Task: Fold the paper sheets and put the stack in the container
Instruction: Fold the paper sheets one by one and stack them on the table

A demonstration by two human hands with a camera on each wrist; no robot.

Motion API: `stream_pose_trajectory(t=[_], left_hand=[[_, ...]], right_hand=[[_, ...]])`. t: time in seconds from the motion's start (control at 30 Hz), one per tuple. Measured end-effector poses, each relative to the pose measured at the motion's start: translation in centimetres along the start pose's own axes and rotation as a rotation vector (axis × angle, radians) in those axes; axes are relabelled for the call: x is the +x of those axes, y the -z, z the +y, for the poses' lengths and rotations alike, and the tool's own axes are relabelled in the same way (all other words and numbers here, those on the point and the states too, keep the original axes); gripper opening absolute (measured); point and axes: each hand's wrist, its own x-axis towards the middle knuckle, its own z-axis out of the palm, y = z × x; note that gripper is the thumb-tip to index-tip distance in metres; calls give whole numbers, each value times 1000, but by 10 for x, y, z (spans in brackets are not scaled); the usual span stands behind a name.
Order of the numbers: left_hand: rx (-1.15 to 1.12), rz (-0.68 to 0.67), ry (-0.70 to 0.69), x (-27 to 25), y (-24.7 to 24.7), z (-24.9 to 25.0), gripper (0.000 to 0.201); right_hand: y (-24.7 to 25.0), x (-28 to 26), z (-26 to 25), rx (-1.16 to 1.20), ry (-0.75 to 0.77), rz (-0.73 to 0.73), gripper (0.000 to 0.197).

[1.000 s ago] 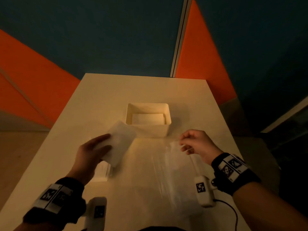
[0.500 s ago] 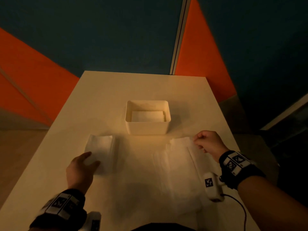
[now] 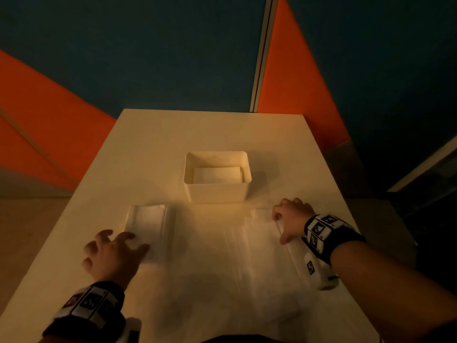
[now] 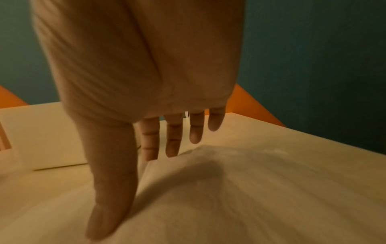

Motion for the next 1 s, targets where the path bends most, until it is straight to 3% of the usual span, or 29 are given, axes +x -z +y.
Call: stream_pose_trajectory(t=[0.2, 0.37, 0.63, 0.87, 1.0], left_hand=[[-3, 21, -77, 0, 3, 7, 49], [-19, -29, -249, -4, 7, 30, 44], [-88, -122, -427, -10, 9, 62, 40], [-70, -190, -445, -12, 11, 61, 40], [-46, -187, -443, -13, 11, 57, 40]], right_hand=[[10, -6, 3, 128, 47, 106, 24], [26, -15, 11, 263, 93, 140, 11], [10, -19, 26, 509, 111, 188, 23], [-8, -20, 32, 629, 127, 200, 43], [-10, -20, 32, 662, 141, 219, 41]])
